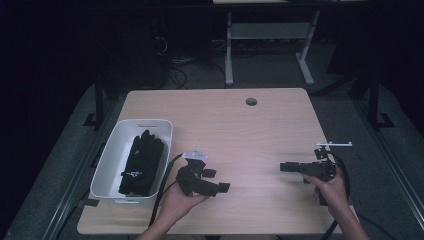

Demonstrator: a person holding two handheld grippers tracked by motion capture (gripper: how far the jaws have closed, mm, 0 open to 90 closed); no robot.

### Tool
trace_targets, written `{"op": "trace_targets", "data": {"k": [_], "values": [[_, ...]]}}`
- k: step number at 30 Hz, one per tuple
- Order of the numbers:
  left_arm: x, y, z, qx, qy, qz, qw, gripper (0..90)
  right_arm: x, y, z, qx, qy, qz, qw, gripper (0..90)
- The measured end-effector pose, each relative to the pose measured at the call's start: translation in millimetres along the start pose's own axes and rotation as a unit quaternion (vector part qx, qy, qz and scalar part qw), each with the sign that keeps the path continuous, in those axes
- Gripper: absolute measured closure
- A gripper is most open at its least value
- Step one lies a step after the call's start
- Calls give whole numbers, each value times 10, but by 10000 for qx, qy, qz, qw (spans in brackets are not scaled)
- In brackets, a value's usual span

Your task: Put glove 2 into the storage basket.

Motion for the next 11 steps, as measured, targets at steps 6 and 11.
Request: {"op": "trace_targets", "data": {"k": [6, 11], "values": [[-34, 46, -17, -13, 73, 6, 10000, 220, -1, 88, 8, 19, -33, -1, 10000, 390], [-51, 94, -27, 11, 95, -14, 10000, 220, -12, 165, 18, 19, -20, 72, 10000, 387]]}}
Point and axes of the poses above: each handheld gripper's, and its own axes: z roughly backward along the jaws, y roughly out of its underside, x roughly to its left, the point moved 8 cm from there along -z, roughly forward along the jaws, and after that the axes turned 7 degrees about -y, right-handed, at the moved point
